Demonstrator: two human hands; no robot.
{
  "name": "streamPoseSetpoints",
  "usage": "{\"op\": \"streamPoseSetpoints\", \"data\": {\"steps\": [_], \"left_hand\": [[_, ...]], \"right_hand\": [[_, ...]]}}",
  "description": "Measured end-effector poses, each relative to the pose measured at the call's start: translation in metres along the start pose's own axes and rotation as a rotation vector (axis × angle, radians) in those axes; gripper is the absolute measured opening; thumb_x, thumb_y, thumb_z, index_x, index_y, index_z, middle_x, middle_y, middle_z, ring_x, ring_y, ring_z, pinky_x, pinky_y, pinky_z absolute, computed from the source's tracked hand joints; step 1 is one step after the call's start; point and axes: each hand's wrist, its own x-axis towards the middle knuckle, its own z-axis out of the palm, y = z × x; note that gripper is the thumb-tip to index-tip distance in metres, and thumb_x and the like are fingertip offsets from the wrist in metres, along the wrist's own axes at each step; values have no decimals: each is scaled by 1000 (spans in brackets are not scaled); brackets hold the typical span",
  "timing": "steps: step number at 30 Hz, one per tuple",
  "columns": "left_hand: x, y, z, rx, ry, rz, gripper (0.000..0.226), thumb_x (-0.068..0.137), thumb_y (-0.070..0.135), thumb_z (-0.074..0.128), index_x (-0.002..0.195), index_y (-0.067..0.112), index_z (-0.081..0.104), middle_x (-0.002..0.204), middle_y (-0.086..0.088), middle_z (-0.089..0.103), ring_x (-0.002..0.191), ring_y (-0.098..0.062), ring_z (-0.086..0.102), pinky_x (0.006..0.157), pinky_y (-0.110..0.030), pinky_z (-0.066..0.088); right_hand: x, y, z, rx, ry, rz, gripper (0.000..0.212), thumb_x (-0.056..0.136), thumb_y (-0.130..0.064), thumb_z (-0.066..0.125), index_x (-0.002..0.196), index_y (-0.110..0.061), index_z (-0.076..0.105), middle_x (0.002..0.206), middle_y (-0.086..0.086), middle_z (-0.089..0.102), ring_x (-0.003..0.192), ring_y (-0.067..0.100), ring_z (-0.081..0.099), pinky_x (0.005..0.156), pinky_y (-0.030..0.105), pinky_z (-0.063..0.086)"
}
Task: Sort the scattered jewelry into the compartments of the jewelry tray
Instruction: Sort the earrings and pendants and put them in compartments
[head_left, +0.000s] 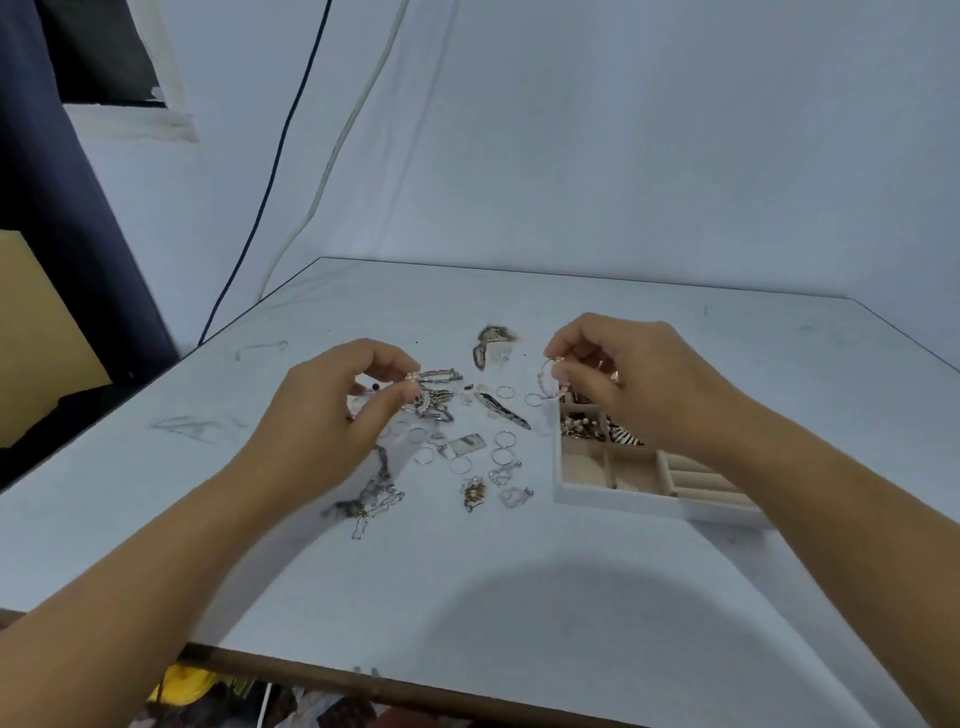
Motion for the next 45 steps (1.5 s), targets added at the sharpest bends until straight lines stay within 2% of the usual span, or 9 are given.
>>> {"op": "streamPoseSetpoints", "data": {"steps": [6,11,19,23,29,32,36,41,45], "left_hand": [[28,44,49,-101,-188,111,8,86,32,66,93,35,64,91,19,64,89,6,58,73,-10,43],[38,59,84,-63,-330,148,8,85,35,65,93,38,63,86,20,64,91,6,57,76,-13,41],[25,49,97,-69,-287,113,9,82,34,68,89,39,67,83,21,68,90,4,60,75,-6,42],[33,53,110,-79,-194,67,7,83,32,68,89,36,67,80,18,66,84,2,60,69,-7,41],[41,50,124,13,-212,31,10,86,34,65,94,32,71,79,23,62,80,7,56,68,-7,35],[43,50,124,41,-229,53,13,87,34,65,97,30,72,83,20,63,84,2,56,76,-16,42],[43,46,125,179,-241,147,15,86,43,61,93,35,72,88,14,57,99,-13,43,86,-35,40],[44,44,121,295,-229,213,29,81,49,49,96,40,72,91,14,52,101,-12,33,84,-33,32],[41,44,115,444,-246,303,39,85,54,38,99,40,72,95,12,58,103,-21,46,82,-37,34]], "right_hand": [[-21,47,-19,-7,117,93,12,91,-17,61,101,-22,65,78,-22,58,72,-17,53,66,1,37],[-36,63,-11,58,128,155,12,92,-17,59,100,-23,65,78,-16,60,69,1,57,64,11,43],[-39,65,-6,73,89,123,12,92,-19,59,100,-25,65,83,-12,63,82,6,60,75,24,50],[-37,64,-3,74,106,122,12,91,-21,59,102,-25,65,81,-14,62,79,3,59,72,21,47],[-36,66,-2,71,131,130,12,91,-21,59,101,-26,65,75,-20,59,80,0,57,70,16,43],[-36,67,-2,71,131,132,12,92,-22,59,101,-27,64,82,-15,63,86,9,58,76,24,47],[-36,66,-2,60,133,124,12,91,-22,59,101,-26,65,82,-14,63,84,7,58,76,25,48],[-37,65,-4,68,138,127,13,92,-20,59,102,-25,65,85,-10,65,84,8,60,77,27,49],[-38,64,-5,65,148,123,13,91,-19,60,102,-23,66,84,-13,64,84,7,61,79,26,49]]}}
